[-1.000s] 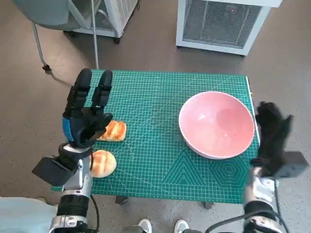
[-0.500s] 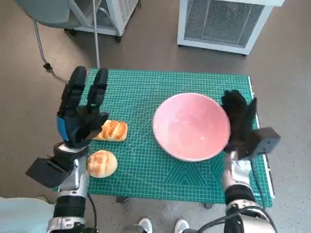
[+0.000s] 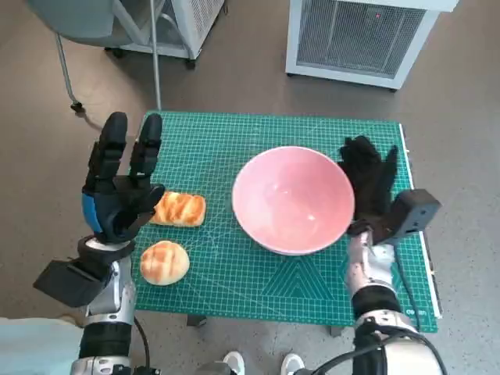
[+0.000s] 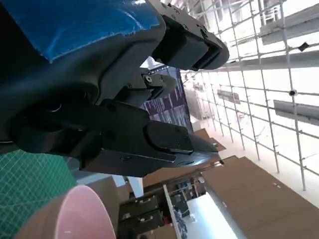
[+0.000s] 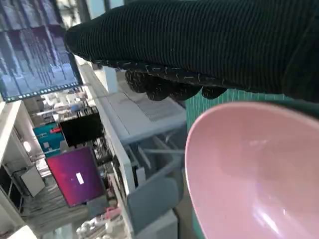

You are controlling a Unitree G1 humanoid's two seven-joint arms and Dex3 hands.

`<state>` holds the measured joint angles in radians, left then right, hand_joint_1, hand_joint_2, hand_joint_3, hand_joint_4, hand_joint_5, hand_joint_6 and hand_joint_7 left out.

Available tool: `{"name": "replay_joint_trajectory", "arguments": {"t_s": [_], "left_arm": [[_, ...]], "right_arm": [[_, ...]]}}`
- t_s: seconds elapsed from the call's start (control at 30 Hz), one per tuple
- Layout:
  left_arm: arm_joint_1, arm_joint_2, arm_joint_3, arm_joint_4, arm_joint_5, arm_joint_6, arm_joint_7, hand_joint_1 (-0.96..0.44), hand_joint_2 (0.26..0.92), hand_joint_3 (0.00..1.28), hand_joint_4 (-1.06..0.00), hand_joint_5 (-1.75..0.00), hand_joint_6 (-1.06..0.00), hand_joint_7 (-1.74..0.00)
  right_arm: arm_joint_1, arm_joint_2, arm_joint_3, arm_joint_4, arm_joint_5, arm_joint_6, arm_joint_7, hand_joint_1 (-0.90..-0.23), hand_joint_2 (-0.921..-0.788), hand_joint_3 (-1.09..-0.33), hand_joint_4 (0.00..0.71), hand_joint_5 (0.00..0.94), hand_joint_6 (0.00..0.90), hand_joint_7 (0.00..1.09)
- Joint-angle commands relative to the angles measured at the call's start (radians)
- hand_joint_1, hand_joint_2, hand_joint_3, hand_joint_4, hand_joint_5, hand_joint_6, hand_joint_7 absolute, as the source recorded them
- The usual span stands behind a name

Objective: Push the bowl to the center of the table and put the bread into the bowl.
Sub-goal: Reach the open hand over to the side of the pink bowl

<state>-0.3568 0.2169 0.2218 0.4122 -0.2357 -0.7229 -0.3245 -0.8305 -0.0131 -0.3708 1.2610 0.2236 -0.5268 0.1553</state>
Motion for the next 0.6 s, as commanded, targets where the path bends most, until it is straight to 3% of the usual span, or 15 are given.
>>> {"name": "replay_joint_trajectory", "arguments": {"t_s": [0.03, 0.23, 0.47, 0.6], "left_arm": [[0.019, 0.014, 0.009, -0.03, 0.013, 0.012, 0.017, -0.12, 0.921, 0.09, -0.35, 0.0, -0.51, 0.0], [0.038, 0.049, 0.02, -0.07, 0.019, 0.033, 0.022, -0.13, 0.921, 0.09, -0.35, 0.0, -0.5, 0.0], [0.057, 0.138, 0.051, -0.105, 0.06, 0.058, 0.022, -0.14, 0.921, 0.1, -0.38, -0.02, -0.47, 0.0], [0.06, 0.209, 0.06, -0.106, 0.131, 0.055, 0.025, -0.15, 0.921, 0.1, -0.34, -0.01, -0.44, 0.0]], "right_arm": [[-0.007, 0.0, 0.002, 0.013, -0.005, 0.014, -0.005, -0.493, -0.921, -0.824, 0.25, 0.005, 0.081, 0.45], [-0.004, -0.018, 0.02, -0.012, -0.026, -0.043, -0.018, -0.473, -0.921, -0.83, 0.235, 0.0, 0.079, 0.44], [0.019, -0.047, 0.077, -0.091, -0.097, -0.172, -0.057, -0.462, -0.921, -0.837, 0.238, 0.004, 0.08, 0.44], [0.052, -0.065, 0.109, -0.186, -0.133, -0.268, -0.066, -0.468, -0.921, -0.839, 0.247, 0.006, 0.056, 0.46]]}}
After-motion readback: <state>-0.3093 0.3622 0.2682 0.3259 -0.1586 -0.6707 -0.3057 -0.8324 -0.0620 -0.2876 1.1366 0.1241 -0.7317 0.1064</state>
